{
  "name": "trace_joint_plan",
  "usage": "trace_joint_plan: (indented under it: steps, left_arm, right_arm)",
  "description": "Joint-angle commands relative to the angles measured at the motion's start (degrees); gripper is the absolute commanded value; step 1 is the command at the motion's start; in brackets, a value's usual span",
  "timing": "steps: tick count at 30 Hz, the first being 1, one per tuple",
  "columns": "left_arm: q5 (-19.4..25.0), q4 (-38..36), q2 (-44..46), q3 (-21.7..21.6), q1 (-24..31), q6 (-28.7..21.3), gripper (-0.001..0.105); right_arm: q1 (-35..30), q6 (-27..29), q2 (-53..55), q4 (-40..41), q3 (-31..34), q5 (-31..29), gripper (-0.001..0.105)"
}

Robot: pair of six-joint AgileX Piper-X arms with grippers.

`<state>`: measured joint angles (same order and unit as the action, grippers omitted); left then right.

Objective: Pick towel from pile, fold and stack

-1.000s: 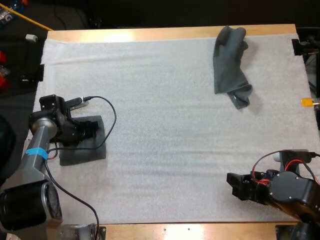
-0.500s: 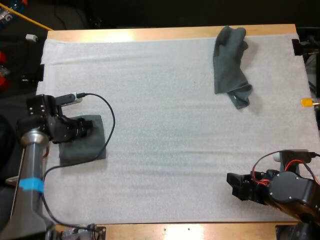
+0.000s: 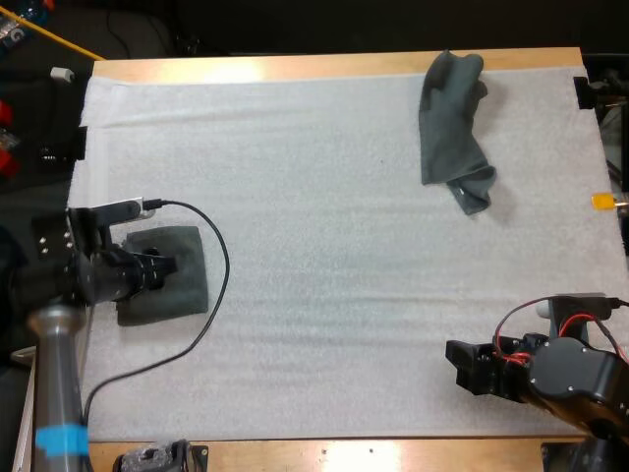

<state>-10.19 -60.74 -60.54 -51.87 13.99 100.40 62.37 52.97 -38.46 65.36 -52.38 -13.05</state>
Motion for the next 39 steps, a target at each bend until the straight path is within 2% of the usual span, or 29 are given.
trace_joint_plan:
  steps: [1,4,8,13,17,24,33,39]
  left_arm:
    - [0.1,-0.7,1.8,0.1,-0.1,0.0,0.058]
    - [-0.1,-0.8,5.2,0.1,-0.3,0.1,0.058]
    - [-2.5,-0.8,7.5,0.1,-0.3,1.1,0.058]
    - [-2.7,-1.8,7.7,0.1,-2.2,1.2,0.058]
    - [-2.5,-2.0,7.7,0.1,-6.6,1.0,0.058]
    - [-2.5,-2.1,9.1,0.1,-10.8,0.9,0.058]
    - [-2.5,-2.1,14.9,0.1,-10.8,0.9,0.058]
    - [-2.5,-2.4,17.7,0.1,-10.8,0.0,0.058]
  right_arm:
    - [-0.1,1.2,0.0,0.0,-0.1,-0.8,0.064]
    - [-1.9,2.3,-0.8,-0.6,-0.1,-2.0,0.064]
    - [-7.6,7.6,-2.8,-4.1,-0.1,-1.2,0.064]
    - [-17.8,15.6,-5.4,-9.9,-0.1,5.2,0.064]
    - [-27.3,20.3,-6.8,-12.4,-0.1,9.4,0.064]
    - [-41.3,28.1,-6.4,-11.2,-0.1,9.5,0.064]
    - [-55.9,37.0,-5.4,-4.6,-0.1,9.4,0.064]
    - [-62.5,39.9,-1.8,-3.5,-0.1,8.8,0.064]
